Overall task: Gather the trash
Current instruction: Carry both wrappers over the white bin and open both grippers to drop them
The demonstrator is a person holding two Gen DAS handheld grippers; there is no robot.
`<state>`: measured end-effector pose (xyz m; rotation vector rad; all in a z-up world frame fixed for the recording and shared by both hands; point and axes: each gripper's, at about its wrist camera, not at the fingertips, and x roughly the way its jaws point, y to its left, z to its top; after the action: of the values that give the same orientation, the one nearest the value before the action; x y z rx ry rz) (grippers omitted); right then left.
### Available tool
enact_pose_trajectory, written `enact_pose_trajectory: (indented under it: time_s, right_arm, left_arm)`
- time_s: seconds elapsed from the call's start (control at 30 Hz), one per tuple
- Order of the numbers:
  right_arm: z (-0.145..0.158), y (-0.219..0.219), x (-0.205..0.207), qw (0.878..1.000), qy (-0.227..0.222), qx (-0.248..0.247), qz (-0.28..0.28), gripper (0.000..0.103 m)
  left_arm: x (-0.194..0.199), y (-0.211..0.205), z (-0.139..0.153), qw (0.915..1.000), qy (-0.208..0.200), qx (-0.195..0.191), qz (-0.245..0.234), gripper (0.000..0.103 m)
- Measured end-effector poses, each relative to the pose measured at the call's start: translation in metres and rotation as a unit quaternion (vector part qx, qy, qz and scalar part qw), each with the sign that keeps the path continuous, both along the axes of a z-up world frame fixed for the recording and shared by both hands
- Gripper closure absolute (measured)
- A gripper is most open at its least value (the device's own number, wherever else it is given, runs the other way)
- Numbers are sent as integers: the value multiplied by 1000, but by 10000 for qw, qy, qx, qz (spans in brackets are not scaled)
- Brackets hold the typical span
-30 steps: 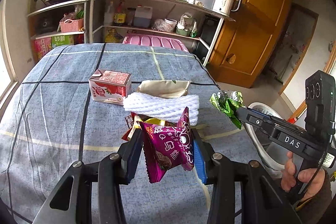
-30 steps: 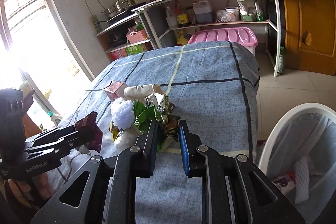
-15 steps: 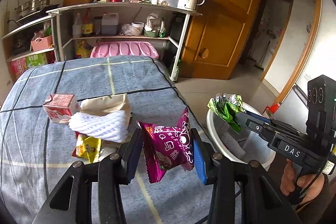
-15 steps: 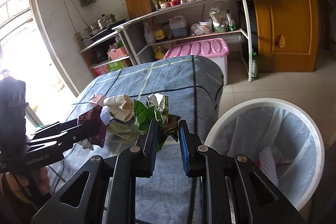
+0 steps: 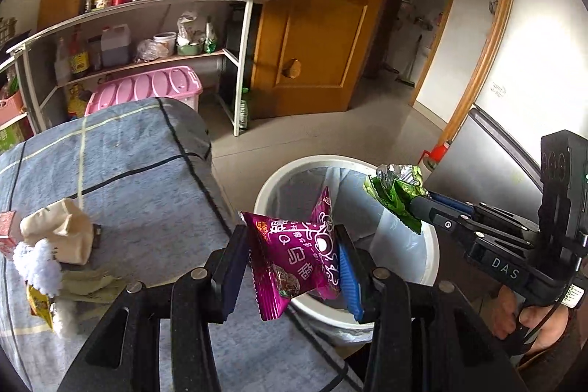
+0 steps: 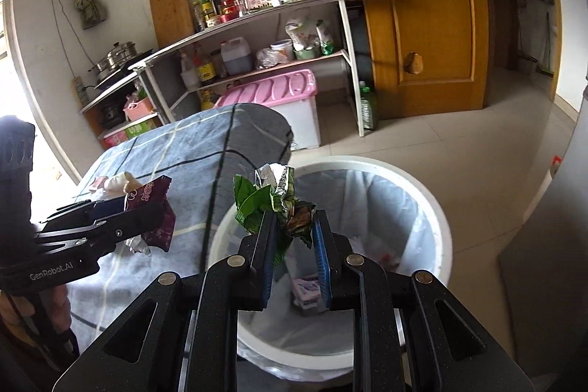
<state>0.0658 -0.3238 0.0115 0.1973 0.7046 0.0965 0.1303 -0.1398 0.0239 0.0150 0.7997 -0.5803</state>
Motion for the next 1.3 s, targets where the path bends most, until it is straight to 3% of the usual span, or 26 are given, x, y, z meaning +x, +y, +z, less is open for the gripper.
enact_pose_trajectory:
  time_s: [0.13, 0.4, 0.57, 0.6, 0.67, 0.7, 0.8, 1.3]
  right_arm:
    - [-10, -23, 1, 9992, 181, -252, -263, 82]
    - [-26, -46, 3, 9977, 465, -298, -395, 82]
    - [-34, -50, 8, 9967, 603, -293, -466, 80]
    - [-35, -51, 8, 9964, 623, -294, -503, 78]
    - [-36, -53, 8, 9959, 649, -270, -564, 58]
    - [-37, -54, 7, 9960, 649, -235, -572, 55]
    - [-37, -56, 5, 9958, 636, -224, -626, 55]
    - [-20, -33, -1, 9977, 404, -202, -510, 55]
  left_arm:
    - [4, -31, -12, 9996, 123, 103, -239, 57]
    - [10, -72, -38, 9978, 365, 370, -423, 54]
    - [14, -79, -47, 9968, 459, 480, -434, 45]
    - [16, -79, -49, 9967, 484, 491, -426, 43]
    - [17, -79, -50, 9964, 536, 463, -464, 43]
    - [17, -79, -51, 9963, 555, 461, -463, 43]
    - [17, -77, -51, 9965, 546, 460, -423, 38]
    - [4, -35, -24, 9992, 200, 334, -36, 38]
